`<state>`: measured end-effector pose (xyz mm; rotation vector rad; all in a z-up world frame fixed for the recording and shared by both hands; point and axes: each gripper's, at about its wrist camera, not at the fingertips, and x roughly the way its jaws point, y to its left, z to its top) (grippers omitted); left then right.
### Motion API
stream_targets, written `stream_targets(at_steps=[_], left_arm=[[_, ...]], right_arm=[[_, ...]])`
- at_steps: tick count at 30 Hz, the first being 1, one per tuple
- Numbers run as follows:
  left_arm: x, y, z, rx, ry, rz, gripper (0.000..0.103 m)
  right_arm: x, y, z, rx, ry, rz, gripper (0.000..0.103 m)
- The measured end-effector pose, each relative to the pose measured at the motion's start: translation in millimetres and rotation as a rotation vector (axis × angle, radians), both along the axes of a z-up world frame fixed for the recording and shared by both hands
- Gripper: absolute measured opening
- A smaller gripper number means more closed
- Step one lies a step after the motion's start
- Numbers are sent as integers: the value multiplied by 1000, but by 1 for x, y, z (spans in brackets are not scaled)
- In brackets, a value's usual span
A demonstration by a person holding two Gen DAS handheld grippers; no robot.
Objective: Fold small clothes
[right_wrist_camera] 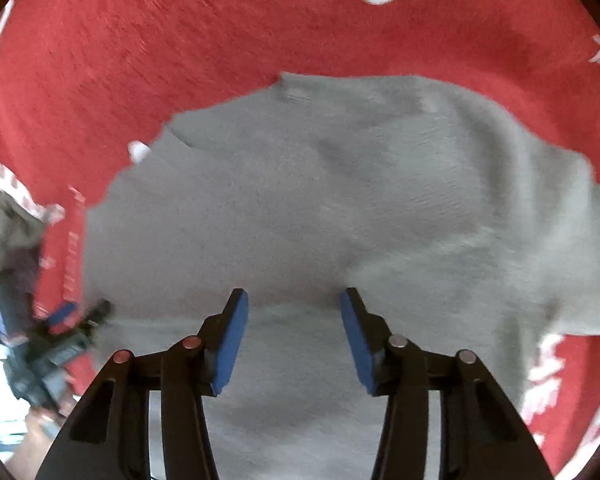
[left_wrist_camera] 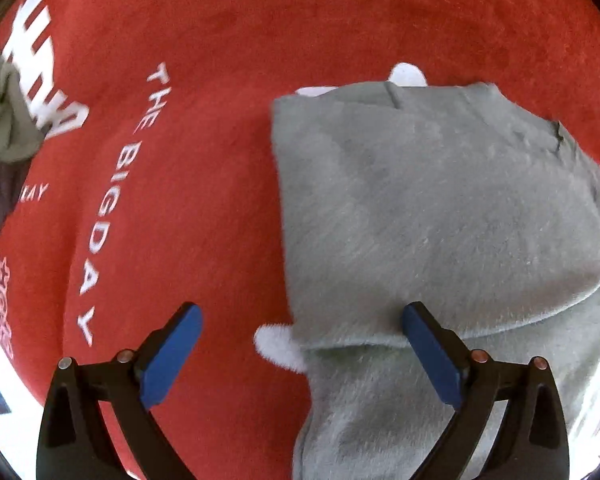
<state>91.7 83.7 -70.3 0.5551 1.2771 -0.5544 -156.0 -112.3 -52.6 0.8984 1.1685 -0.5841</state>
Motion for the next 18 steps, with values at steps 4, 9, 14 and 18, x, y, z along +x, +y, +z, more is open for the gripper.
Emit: stream_targets(at_steps=[4, 9, 14, 18], left_arm=[[-18, -1, 19, 13, -18, -29, 101], [-68, -24, 36, 15, -8, -113, 101], [-115, -58, 36, 6, 57, -189, 101], [-161, -94, 33, 17, 74, -275, 101]], right_arm=[[-51, -5, 5, 80, -69, -118, 53], [-99, -3, 7, 141, -106, -213, 55], [-144, -5, 5, 175, -121, -298, 55], [-178, -14, -1, 183, -141, -372, 55]])
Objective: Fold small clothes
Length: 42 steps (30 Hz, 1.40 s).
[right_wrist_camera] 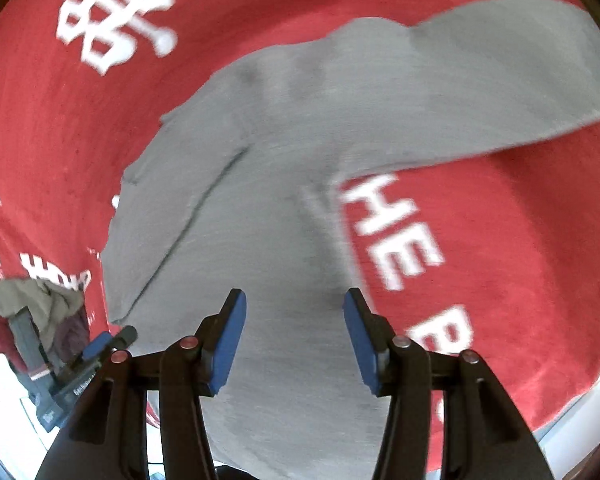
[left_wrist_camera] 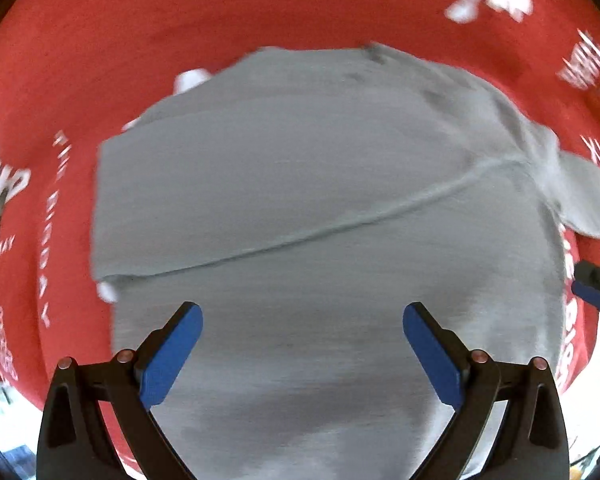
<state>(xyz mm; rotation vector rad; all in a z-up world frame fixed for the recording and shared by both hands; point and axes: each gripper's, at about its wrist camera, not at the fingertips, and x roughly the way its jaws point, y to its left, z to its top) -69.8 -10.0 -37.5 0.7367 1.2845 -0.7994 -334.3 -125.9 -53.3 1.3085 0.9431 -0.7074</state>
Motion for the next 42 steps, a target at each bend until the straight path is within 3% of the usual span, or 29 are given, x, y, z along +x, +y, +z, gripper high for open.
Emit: stream_targets(at_steps=[6, 14, 17, 29, 30, 32, 33, 37, 39, 42], left_arm=[[-52, -44, -6, 3, 37, -67, 101], [-97, -101, -14, -2, 24, -128, 101], [-108, -121, -16, -8, 15, -128, 101], [-124, -175, -13, -76, -35, -66, 101], [-126, -181, -12, -82, -49, -64, 101], [-128, -187, -13, -94, -88, -68, 101], [-132, -191, -17, -94, -95, -70, 101], [-141, -202, -43, -34, -90, -98, 101], [-144, -202, -42, -67, -113, -100, 102], [-141, -200, -40, -71, -77, -101, 102]], right_arm=[[-76, -33, -6, -14, -30, -182, 55], [-173, -82, -10, -68, -80, -446, 57], [-203, -95, -10, -74, -158, -512, 57], [-225, -137, -18, -103, -378, -661, 57], [-226, -139, -22, -77, -408, -681, 55], [-225, -144, -27, -22, -447, -703, 27], [-224, -145, -30, 4, -468, -707, 7], [-211, -149, -21, 14, -626, -698, 7], [-198, -151, -13, 19, -712, -663, 7], [-167, -157, 6, 13, -801, -569, 7]])
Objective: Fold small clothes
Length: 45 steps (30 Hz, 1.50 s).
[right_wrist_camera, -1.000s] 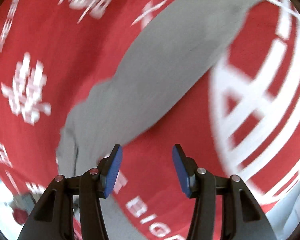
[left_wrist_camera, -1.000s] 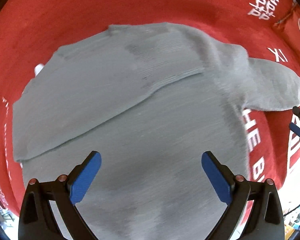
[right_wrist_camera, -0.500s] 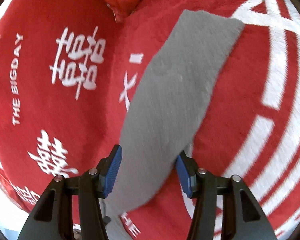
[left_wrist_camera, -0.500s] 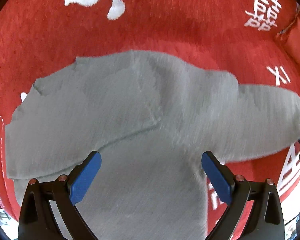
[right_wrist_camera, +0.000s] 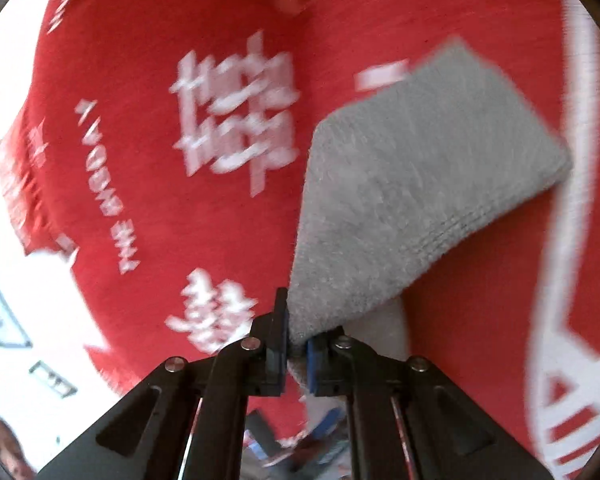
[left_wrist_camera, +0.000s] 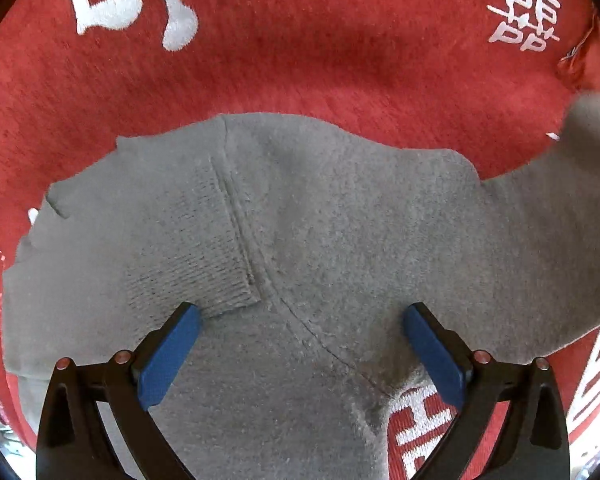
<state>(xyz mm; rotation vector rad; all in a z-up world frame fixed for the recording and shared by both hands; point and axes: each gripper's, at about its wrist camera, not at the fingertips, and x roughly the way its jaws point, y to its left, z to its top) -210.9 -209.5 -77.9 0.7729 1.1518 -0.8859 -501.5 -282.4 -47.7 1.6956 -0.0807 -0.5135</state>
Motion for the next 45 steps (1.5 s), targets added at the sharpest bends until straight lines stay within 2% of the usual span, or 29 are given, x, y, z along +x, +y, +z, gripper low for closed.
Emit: stream_targets(at_steps=[3, 7, 10, 14, 16, 20, 22, 24, 25, 26, 28, 31, 32, 33, 34, 37, 40, 43, 45], left_arm=[[10, 5, 10, -15, 42, -16, 102], [40, 39, 43, -91, 39, 38, 102], [73, 71, 64, -114, -15, 92, 102], [121, 113, 78, -103, -87, 160, 102], [148, 142, 82, -87, -106, 211, 102], [188, 189, 72, -39, -136, 333, 102], [208, 207, 64, -24, -123, 391, 102], [221, 222, 53, -3, -116, 418, 102], [226, 230, 45, 22, -104, 434, 102], [233, 235, 41, 27, -89, 448, 102], [238, 247, 37, 9, -66, 472, 102], [241, 257, 36, 4, -53, 473, 102], [241, 260, 36, 1, -42, 477, 102], [245, 263, 35, -3, -33, 481, 102], [248, 266, 38, -10, -30, 483, 102], [253, 280, 48, -37, -40, 493, 102], [260, 295, 50, -30, -45, 501, 102], [267, 312, 44, -1, -43, 520, 102], [272, 322, 41, 8, -44, 536, 102]], right_arm=[[34, -4, 16, -42, -35, 69, 7], [93, -2, 40, -109, -42, 192, 7], [147, 6, 57, -181, -14, 320, 8], [231, 30, 71, -279, 44, 514, 8], [283, 53, 71, -331, 104, 645, 8], [363, 102, 48, -374, 251, 873, 8], [394, 127, 27, -359, 334, 975, 11], [417, 148, 0, -320, 461, 1057, 12], [424, 156, -12, -296, 538, 1083, 24], [424, 160, -19, -281, 578, 1085, 33], [420, 156, -17, -257, 529, 1029, 47], [406, 137, -12, -190, 484, 876, 46], [404, 131, -12, -154, 465, 831, 39], [404, 125, -13, -119, 460, 794, 10], [408, 121, -11, -111, 467, 771, 6], [424, 123, 17, -224, 450, 750, 6], [465, 157, 46, -443, 494, 890, 6], [510, 218, 44, -706, 675, 1155, 10], [528, 256, 26, -815, 811, 1319, 12]])
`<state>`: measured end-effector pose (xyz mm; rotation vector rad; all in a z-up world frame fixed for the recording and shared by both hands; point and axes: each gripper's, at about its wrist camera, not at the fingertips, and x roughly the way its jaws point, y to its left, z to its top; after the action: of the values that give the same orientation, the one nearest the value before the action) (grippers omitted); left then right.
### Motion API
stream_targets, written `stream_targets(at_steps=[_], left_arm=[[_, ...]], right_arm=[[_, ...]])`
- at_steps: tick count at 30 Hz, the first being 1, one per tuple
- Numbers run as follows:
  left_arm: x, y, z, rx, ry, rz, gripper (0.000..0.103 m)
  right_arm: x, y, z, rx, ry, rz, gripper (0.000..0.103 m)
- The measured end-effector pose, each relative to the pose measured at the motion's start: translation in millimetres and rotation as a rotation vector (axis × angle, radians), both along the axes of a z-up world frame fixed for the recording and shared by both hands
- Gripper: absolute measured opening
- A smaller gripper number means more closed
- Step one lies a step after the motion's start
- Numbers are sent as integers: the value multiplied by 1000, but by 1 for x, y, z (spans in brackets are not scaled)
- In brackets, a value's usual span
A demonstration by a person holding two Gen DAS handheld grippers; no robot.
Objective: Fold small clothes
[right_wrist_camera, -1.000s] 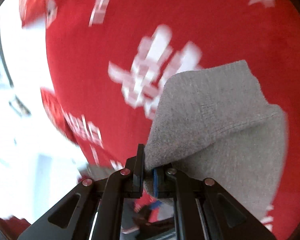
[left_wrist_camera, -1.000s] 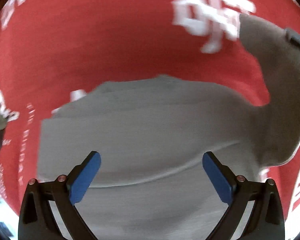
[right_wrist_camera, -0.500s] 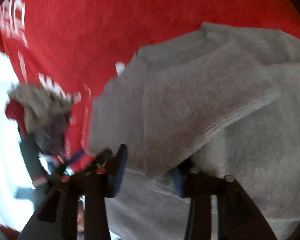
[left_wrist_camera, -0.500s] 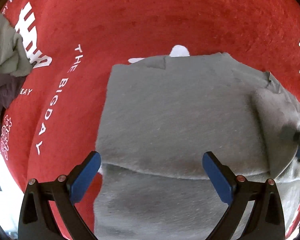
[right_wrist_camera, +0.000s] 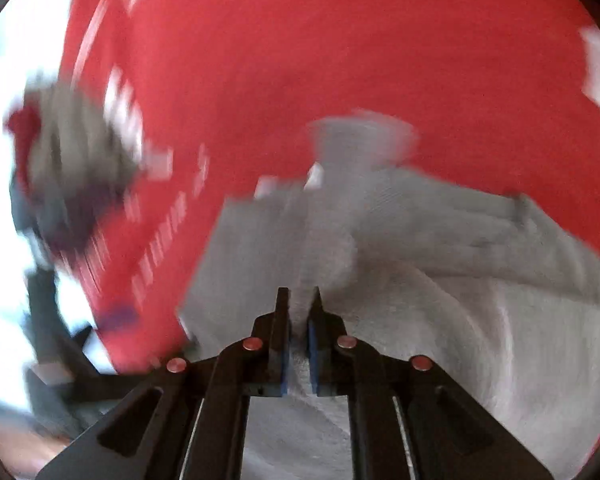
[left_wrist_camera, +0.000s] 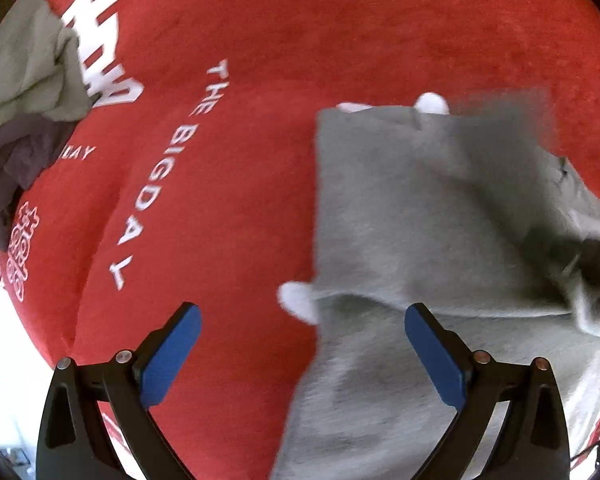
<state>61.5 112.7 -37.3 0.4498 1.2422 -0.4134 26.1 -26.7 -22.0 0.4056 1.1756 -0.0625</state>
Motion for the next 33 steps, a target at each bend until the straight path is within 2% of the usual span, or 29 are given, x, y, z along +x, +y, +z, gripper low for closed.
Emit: stream_targets(at_steps=[2, 3, 4, 5, 6, 7, 10, 14, 16, 17, 20, 21, 23, 24, 26, 28, 30, 33], left_arm=[[1, 8, 0, 9, -5, 11, 102], [1, 10, 1, 10, -5, 12, 102], [1, 12, 2, 7, -4, 11, 102], [0, 12, 4, -1, -2, 7, 102], [0, 11, 6, -10, 1, -1, 102], [-1, 7, 9, -22, 5, -13, 102], [-2, -9, 15, -61, 20, -45, 102], [-1, -37, 16, -98, 25, -60, 102], [0, -54, 10, -114, 50, -66, 102], [-1, -62, 4, -111, 58, -74, 102], [-5, -81, -17, -46, 68, -90, 102], [-6, -84, -23, -31, 77, -90, 102], [-11, -86, -27, -13, 65, -97, 102], [-14, -86, -25, -11, 47, -108, 102], [-18, -86, -27, -3, 27, -135, 102], [-20, -85, -30, -14, 22, -151, 103], [-18, -84, -32, -29, 26, -144, 103], [-12, -80, -36, -58, 68, -105, 103]], right_arm=[[6, 29, -18, -109, 96, 102, 21], [4, 36, -18, -138, 99, 115, 25], [0, 39, -14, -147, 83, 110, 32], [-7, 36, -9, -105, 76, 82, 37], [-15, 29, -6, -59, 73, 43, 49], [-30, 17, -3, 8, 65, -23, 52], [-74, -19, -2, 156, 62, -226, 52], [-179, -76, -14, 369, 54, -626, 52], [-223, -93, -18, 427, 25, -767, 52], [-250, -103, -21, 458, 1, -858, 52], [-291, -124, -39, 532, -44, -1036, 52], [-299, -128, -45, 579, -77, -1079, 48], [-307, -136, -50, 649, -116, -1145, 15], [-307, -140, -47, 636, -119, -1140, 7], [-304, -144, -35, 557, -122, -1083, 7], [-308, -149, -32, 487, -78, -1036, 7], [-310, -149, -39, 465, -36, -1004, 7], [-317, -151, -40, 468, -47, -990, 7]])
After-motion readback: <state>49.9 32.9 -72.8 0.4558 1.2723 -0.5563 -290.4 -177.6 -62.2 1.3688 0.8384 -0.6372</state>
